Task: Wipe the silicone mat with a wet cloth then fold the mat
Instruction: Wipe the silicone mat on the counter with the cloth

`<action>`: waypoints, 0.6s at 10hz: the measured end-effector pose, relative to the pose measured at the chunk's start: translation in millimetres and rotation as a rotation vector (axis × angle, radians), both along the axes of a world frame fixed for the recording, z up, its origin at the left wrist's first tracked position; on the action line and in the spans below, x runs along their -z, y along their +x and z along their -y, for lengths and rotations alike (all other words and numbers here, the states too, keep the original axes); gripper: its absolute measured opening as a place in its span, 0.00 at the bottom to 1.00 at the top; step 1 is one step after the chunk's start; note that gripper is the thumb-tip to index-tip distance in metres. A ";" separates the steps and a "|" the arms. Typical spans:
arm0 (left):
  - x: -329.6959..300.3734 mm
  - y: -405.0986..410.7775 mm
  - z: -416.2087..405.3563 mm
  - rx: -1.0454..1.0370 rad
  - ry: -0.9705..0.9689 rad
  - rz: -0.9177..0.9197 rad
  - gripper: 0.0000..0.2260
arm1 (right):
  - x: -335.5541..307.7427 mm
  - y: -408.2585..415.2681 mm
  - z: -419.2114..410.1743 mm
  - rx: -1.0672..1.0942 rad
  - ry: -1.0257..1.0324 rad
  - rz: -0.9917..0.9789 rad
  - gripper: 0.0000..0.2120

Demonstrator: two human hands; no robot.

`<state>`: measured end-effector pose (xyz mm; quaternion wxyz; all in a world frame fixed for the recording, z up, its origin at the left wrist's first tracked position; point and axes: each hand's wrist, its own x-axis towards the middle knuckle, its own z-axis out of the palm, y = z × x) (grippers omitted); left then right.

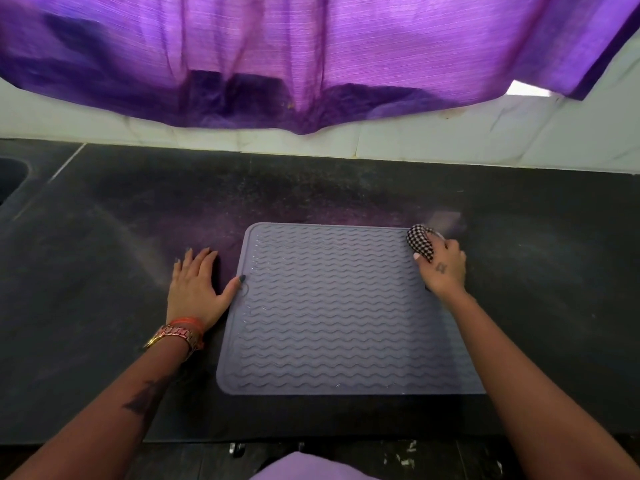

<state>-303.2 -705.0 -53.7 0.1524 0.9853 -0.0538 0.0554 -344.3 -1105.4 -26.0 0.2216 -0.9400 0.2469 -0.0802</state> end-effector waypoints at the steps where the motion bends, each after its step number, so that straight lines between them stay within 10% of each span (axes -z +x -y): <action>1: 0.1 -0.5 -0.4 0.000 0.001 0.005 0.43 | -0.2 -3.1 12.9 0.006 0.154 0.189 0.23; 3: -1.1 -0.6 0.8 0.000 0.014 0.005 0.43 | 2.4 9.3 2.7 0.201 -0.058 0.001 0.23; 6: -0.9 -1.0 0.4 -0.007 0.001 0.010 0.43 | -5.2 13.9 18.4 0.106 0.212 0.175 0.21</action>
